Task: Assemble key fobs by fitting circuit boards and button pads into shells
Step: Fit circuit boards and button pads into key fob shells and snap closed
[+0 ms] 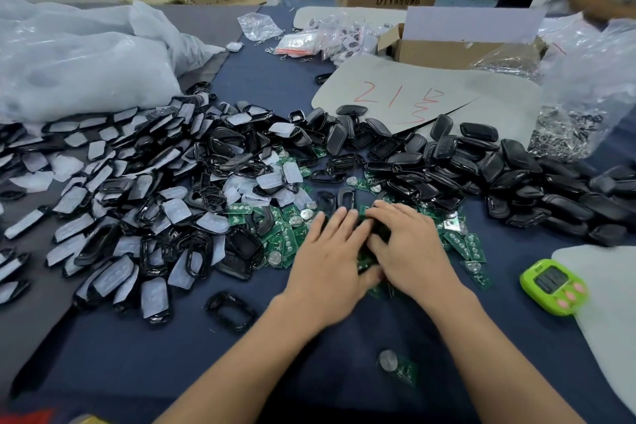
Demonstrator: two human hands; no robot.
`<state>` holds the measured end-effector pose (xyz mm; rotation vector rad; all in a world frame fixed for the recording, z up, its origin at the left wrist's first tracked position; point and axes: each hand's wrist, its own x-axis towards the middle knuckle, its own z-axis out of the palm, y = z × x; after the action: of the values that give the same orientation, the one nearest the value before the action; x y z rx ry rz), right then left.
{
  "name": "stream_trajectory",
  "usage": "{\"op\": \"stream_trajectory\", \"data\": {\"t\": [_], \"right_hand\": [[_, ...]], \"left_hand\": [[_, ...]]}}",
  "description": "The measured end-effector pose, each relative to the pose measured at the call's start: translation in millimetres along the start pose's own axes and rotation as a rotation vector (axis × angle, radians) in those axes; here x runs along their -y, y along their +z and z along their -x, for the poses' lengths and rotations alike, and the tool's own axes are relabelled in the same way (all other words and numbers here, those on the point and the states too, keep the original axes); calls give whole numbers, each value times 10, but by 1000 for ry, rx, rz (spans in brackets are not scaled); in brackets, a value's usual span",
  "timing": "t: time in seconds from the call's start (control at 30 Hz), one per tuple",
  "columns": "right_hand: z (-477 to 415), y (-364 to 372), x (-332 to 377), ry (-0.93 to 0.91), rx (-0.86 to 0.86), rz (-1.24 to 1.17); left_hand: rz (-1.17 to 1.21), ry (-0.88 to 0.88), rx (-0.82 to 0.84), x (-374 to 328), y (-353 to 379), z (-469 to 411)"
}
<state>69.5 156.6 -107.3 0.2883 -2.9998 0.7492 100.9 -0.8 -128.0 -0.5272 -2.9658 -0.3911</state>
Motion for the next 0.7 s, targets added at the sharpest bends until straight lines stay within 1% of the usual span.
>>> {"op": "stream_trajectory", "data": {"t": [0.17,0.27,0.4,0.47,0.53,0.63,0.7], "right_hand": [[-100,-147,36,173,-138,-151],[-160,-212,49,243,-139,-198],[-245,-208,39,203,-186,-238],[-305,-193,73,169,-174,-315],[-372,-173,142,139,-189,-407],[-508,-107,261,111,-228,-620],[-628,-44,349,89,-197,-822]], "left_hand": [[-28,-51,-91,173,-31,-268],[-15,-118,-127,239,-19,-334],[43,-200,-192,227,-9,-363],[91,-229,-232,217,-4,-385],[145,-275,-309,232,-37,-410],[300,-310,-449,262,-147,-425],[385,-262,-515,311,-184,-441]]}}
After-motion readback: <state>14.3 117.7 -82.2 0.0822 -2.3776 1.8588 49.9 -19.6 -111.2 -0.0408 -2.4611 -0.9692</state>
